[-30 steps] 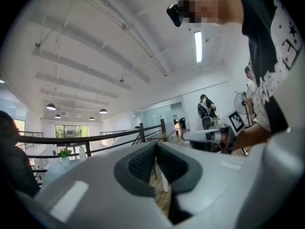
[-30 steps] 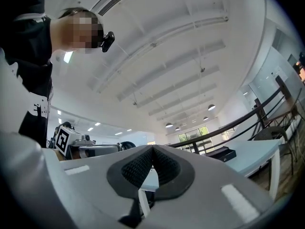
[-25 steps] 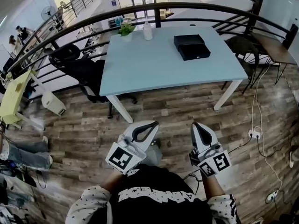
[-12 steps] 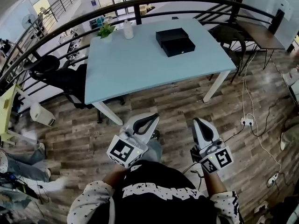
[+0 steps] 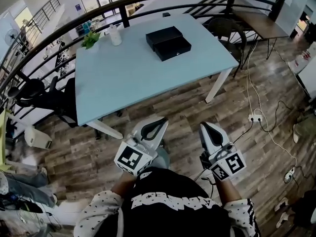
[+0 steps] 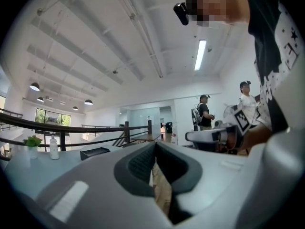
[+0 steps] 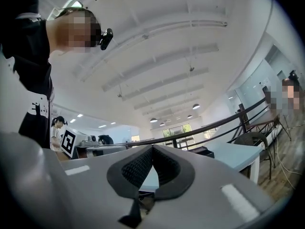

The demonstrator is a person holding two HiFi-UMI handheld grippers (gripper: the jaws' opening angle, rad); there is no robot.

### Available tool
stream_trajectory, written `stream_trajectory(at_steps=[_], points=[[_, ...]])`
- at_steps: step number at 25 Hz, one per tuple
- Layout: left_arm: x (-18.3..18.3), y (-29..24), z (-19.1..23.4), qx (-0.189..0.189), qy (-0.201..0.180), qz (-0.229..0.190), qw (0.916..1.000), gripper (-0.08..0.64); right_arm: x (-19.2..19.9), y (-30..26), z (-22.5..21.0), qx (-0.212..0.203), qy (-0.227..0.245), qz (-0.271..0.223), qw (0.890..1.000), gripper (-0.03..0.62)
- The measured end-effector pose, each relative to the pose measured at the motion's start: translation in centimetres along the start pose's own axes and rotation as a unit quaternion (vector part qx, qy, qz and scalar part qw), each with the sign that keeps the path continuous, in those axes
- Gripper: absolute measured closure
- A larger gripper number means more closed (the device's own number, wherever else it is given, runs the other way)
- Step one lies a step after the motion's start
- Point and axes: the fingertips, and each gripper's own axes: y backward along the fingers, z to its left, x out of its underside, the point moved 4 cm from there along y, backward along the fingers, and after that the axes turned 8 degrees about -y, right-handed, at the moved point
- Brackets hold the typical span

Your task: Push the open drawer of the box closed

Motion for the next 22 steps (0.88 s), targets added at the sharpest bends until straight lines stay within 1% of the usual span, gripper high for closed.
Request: stream_trajectory(at_steps=[12, 15, 22], points=[[0.3, -5.9, 6.5, 0.043, 0.005, -0.014, 0.9990, 0.560, -1.2, -5.9, -3.5, 0.044, 0.005, 0.011, 0.999, 0.600], [0.2, -7.2, 8.6, 0.047, 0.008, -0.021, 0.9986, 0.560, -1.6, -7.6, -4.1, 0.050, 0.012, 0.016, 0.999, 0.600], [1.3, -10.0, 13.9, 0.058, 0.018, -0.021, 0.9980, 0.560, -2.1, -12.8, -6.2, 0.070, 0.018, 0.029, 0.997, 0.600]])
